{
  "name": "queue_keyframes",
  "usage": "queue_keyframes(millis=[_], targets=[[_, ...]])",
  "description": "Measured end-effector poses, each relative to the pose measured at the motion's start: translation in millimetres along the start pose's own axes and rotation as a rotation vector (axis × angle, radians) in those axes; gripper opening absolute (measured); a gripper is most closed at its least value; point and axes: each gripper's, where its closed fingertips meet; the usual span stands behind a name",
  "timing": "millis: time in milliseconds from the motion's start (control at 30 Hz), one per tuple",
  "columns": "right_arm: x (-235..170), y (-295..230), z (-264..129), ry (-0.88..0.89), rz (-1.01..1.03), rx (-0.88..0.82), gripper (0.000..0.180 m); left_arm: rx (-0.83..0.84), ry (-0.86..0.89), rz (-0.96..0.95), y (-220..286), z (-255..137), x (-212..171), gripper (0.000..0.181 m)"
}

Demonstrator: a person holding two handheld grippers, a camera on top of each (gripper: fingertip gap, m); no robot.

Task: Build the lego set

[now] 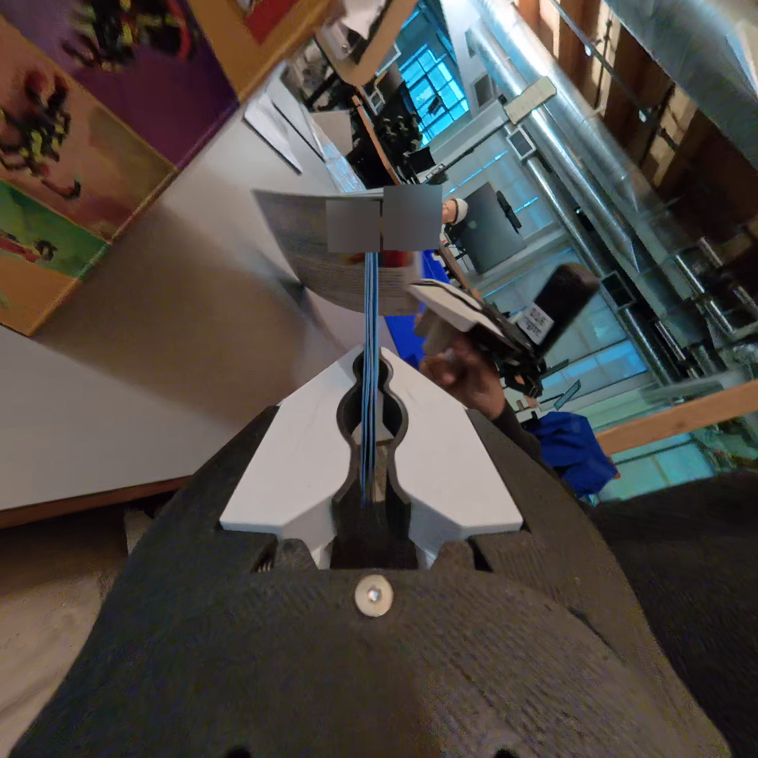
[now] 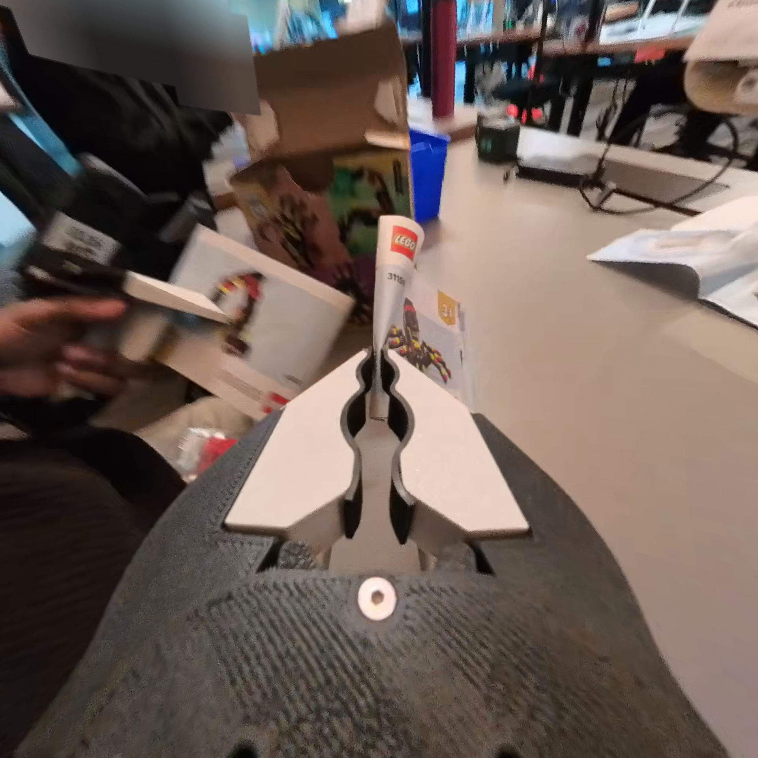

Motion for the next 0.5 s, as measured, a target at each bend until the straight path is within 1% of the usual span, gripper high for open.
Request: queue_keyframes(millis=[67, 167, 233, 300, 333, 400, 500], targets=[[10, -19, -2, 0.063, 0.047, 0.044, 0.001, 0.045, 0.025, -0.004, -11, 8, 1, 0.000], [-3, -50, 8, 0.013, 0.069, 0.088, 0.002, 0.060, 0.029, 0.049, -16, 19, -1, 0.000], [-11, -66, 15, -0.009, 0.080, 0.099, 0.002, 0.050, -0.023, 0.080, -14, 28, -11, 0.000], [-17, -79, 22, -0.022, 0.124, 0.120, 0.002, -0.003, -0.079, 0.081, -4, 37, -23, 0.000], [-21, -84, 25, -0.030, 0.153, 0.130, 0.003, -0.031, -0.085, 0.071, 1, 40, -26, 0.001], [-28, -83, 26, -0.045, 0.192, 0.116, 0.004, -0.019, -0.089, 0.064, -2, 44, -30, 0.000], [-34, -77, 23, -0.057, 0.244, 0.103, 0.004, -0.029, -0.119, -0.026, -6, 47, -38, 0.000]])
Point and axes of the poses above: each gripper's, where its closed fingertips meet, z out along the fingers, x out of its top, y = z × x across the jaws, and after that the axes turned 6 degrees about y, right-handed
